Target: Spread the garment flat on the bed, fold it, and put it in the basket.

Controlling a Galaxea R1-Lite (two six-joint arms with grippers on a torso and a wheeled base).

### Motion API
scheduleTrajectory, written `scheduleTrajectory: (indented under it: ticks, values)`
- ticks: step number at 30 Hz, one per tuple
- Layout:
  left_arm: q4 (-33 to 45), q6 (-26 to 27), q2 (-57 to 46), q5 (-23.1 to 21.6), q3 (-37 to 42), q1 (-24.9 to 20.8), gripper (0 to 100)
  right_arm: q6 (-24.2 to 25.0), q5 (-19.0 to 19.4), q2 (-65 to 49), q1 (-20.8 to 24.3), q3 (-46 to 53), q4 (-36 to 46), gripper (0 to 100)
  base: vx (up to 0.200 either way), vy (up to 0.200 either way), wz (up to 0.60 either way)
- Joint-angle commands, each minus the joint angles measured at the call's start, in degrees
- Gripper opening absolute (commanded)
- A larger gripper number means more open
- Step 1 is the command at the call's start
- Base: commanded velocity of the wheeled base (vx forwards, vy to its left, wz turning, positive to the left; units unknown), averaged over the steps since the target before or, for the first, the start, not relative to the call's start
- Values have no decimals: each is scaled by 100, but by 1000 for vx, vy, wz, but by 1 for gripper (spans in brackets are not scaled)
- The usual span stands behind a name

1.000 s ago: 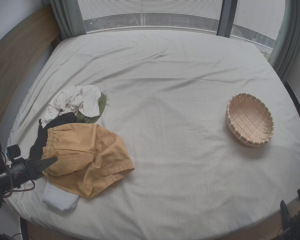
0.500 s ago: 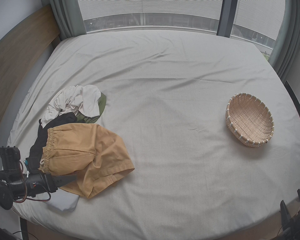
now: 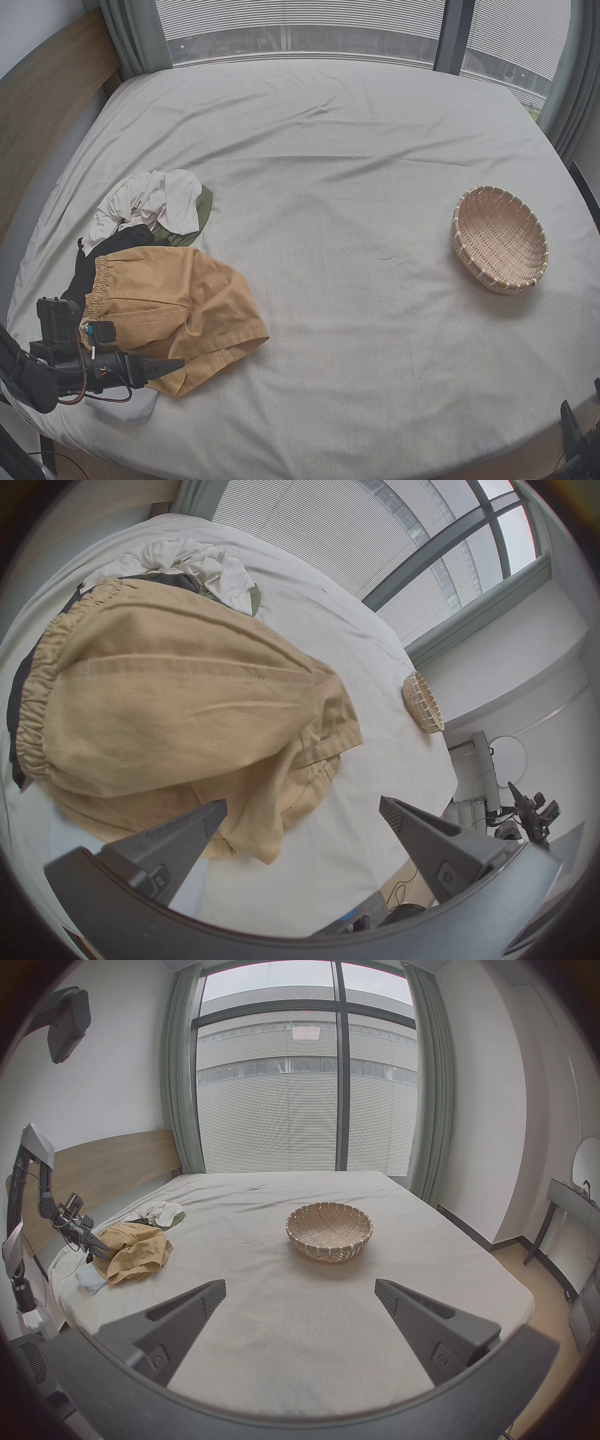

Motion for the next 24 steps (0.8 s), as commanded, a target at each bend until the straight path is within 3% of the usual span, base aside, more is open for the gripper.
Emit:
scheduleTrajectory:
  ticks: [1,17,24]
  values:
    - [-416,-8,720,116,33,-107,100,5,-1,-66,0,101,-8,100,0,0,0]
    - [-864,53,905,345,297,-327,100,5,-1,-66,0,101,-8,100,0,0,0]
    - [-1418,45,905,406,930,-318,100,5,-1,-66,0,101,-8,100,0,0,0]
